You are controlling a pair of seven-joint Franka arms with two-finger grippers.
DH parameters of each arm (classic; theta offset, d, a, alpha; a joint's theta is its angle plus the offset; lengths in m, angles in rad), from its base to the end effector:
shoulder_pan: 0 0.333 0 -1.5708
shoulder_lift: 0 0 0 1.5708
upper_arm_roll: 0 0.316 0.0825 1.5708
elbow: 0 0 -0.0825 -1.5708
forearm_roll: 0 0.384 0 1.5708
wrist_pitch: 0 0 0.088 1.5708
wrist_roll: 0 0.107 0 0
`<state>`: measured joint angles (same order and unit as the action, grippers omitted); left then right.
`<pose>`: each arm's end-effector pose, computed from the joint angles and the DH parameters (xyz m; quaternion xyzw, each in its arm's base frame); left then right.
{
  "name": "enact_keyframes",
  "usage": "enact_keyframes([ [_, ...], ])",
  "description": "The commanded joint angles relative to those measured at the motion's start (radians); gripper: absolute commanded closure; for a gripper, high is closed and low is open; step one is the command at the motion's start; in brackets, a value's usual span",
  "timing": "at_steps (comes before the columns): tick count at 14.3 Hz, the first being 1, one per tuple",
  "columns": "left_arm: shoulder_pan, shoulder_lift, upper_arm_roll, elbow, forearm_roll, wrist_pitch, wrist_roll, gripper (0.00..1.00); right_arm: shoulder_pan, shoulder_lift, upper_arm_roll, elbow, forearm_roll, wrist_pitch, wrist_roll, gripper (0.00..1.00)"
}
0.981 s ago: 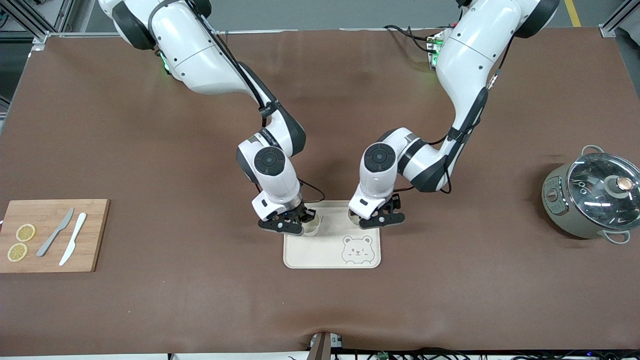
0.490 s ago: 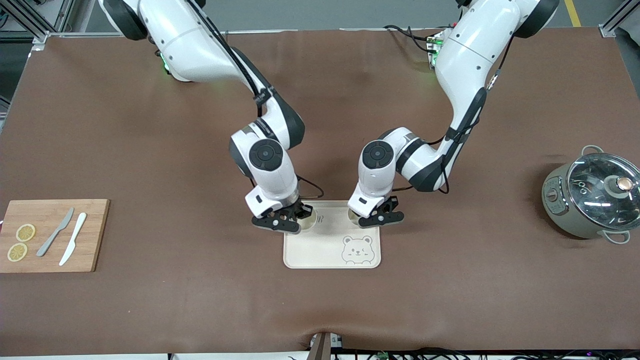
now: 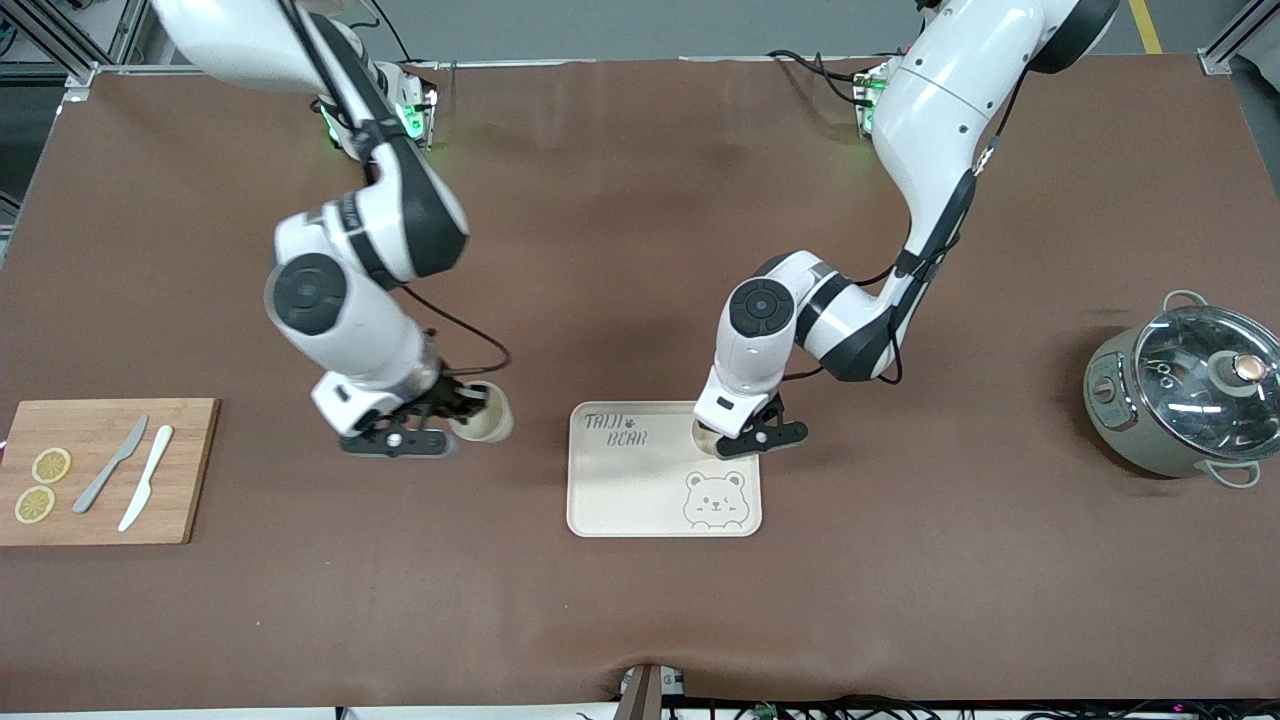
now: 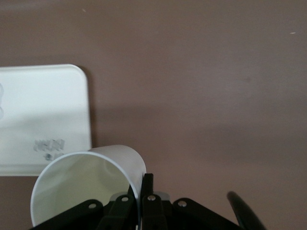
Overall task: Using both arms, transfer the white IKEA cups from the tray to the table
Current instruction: 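Carry a cup toward the cutting board while the left gripper carries toward the pot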
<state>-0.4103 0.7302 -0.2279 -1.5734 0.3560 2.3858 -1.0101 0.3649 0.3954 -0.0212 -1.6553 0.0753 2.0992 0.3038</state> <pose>0.5874 -0.4011 0.2288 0.9926 0.0942 0.0769 0.0031 0.6288 0.2305 0.3863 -0.9993 -0.0027 -0.0139 0.0351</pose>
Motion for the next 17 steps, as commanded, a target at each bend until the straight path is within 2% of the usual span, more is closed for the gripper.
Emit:
enact_keyframes([
  [1,-0.001,-0.018,-0.005,-0.01,-0.017,0.001,-0.001,1.0,-0.076,-0.107,0.02,-0.144,0.017,0.024,-0.154,1.0],
  [6,0.011,-0.048,-0.013,-0.028,-0.019,-0.013,0.014,1.0,-0.226,-0.153,0.018,-0.231,0.017,0.033,-0.447,1.0],
  [8,0.045,-0.092,-0.022,-0.082,-0.019,-0.017,0.059,1.0,-0.28,-0.147,0.018,-0.245,0.038,0.047,-0.555,1.0],
  [10,0.114,-0.164,-0.069,-0.147,-0.019,-0.025,0.094,1.0,-0.317,-0.138,0.017,-0.283,0.072,0.108,-0.676,1.0],
  [13,0.282,-0.308,-0.184,-0.264,-0.02,-0.114,0.23,1.0,-0.356,-0.093,0.017,-0.308,0.073,0.186,-0.814,1.0],
  [15,0.463,-0.376,-0.305,-0.31,-0.04,-0.186,0.359,1.0,-0.363,-0.063,0.017,-0.31,0.073,0.22,-0.87,1.0],
  [17,0.679,-0.402,-0.452,-0.312,-0.081,-0.273,0.502,1.0,-0.376,-0.032,0.018,-0.314,0.075,0.257,-0.91,1.0],
])
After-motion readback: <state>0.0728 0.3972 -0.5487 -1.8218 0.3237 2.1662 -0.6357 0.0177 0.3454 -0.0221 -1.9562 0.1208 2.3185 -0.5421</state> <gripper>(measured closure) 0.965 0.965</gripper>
